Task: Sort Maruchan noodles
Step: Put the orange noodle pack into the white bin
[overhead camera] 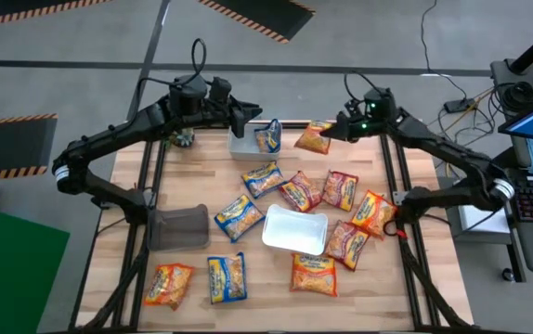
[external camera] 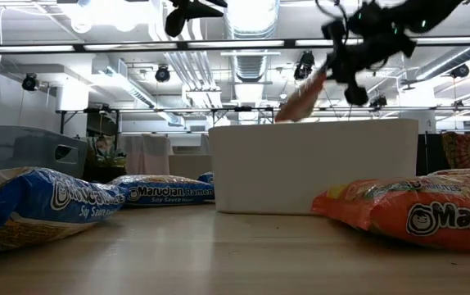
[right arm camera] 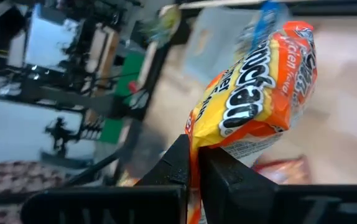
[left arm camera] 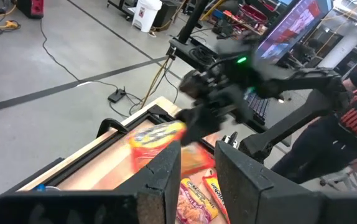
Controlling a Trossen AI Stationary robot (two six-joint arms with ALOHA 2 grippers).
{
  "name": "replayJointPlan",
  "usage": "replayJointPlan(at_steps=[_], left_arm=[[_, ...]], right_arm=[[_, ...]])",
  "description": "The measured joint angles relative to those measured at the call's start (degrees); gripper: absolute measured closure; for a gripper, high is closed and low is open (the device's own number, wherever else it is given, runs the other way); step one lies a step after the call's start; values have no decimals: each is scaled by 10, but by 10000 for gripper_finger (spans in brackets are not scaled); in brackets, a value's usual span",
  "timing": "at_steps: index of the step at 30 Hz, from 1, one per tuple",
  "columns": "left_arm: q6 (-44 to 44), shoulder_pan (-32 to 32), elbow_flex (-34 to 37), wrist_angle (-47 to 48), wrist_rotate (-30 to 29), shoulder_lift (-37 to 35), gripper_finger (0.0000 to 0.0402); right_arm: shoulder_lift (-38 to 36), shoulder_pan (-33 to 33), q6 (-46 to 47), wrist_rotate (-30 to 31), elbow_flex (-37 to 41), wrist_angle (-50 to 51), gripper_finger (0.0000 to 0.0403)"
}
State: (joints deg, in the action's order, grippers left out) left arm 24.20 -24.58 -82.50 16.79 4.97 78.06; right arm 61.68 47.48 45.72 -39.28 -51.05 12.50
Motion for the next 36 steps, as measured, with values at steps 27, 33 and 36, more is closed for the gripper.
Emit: replayJointPlan(at_steps=[27,33,36], left_arm=[[-46,32,0,62,2,-19,319],[-57,52,0,65,1,-27,319],[-57,63,0,73,0,-28,319]], right_arm=[[7,-489,339,176,-190,330,394],[62,-531,363,198,-189,344,394],[92,-533,368,198,-189,353,394]])
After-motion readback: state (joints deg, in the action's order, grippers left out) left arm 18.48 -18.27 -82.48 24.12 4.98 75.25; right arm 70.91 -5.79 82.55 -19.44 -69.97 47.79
